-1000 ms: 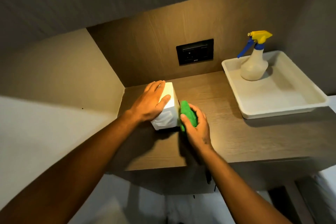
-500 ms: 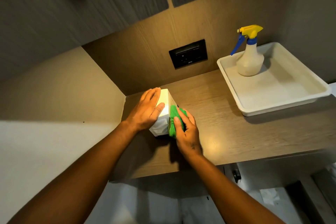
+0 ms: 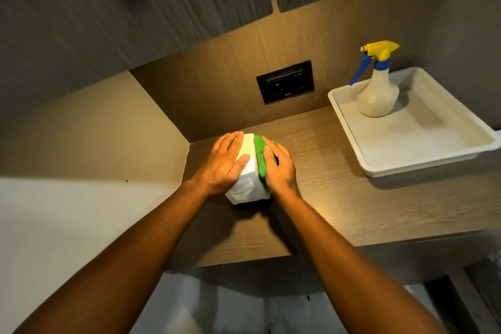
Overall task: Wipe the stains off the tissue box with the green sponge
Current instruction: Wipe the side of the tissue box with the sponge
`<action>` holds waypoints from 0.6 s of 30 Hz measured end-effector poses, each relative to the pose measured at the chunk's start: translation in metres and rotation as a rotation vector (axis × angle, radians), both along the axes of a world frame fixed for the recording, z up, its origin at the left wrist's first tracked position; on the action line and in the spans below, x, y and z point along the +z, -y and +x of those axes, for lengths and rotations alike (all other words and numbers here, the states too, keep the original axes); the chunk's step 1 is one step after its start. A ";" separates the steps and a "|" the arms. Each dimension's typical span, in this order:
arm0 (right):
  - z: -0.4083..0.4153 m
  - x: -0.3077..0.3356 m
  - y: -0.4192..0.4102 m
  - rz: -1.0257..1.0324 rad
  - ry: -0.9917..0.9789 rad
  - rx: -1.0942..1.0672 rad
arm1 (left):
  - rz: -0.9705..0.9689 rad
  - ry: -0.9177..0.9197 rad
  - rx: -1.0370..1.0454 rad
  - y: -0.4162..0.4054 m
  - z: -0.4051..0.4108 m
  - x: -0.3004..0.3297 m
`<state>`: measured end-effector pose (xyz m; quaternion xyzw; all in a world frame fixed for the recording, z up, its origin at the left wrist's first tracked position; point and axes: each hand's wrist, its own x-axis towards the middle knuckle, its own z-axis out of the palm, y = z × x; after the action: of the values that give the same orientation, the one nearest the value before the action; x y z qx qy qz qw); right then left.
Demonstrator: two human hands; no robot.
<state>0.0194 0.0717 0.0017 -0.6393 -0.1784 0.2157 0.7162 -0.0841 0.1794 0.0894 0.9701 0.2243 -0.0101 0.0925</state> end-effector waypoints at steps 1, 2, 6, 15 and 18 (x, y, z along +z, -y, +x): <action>0.007 0.002 -0.006 -0.010 -0.012 0.001 | -0.002 0.005 -0.001 0.000 0.000 0.000; 0.014 0.003 -0.011 -0.029 -0.024 0.014 | -0.004 0.011 -0.001 0.000 0.000 0.000; 0.025 -0.010 -0.006 -0.117 -0.093 0.097 | -0.007 0.024 -0.008 -0.001 0.000 -0.002; 0.009 0.011 -0.005 0.075 -0.011 -0.003 | -0.006 0.040 -0.012 -0.003 0.000 -0.005; 0.033 0.017 -0.022 0.063 -0.045 0.039 | -0.012 0.037 -0.009 -0.001 0.000 -0.002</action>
<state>0.0523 0.0941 0.0189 -0.6078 -0.1812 0.2383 0.7355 -0.0843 0.1807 0.0871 0.9705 0.2179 0.0061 0.1026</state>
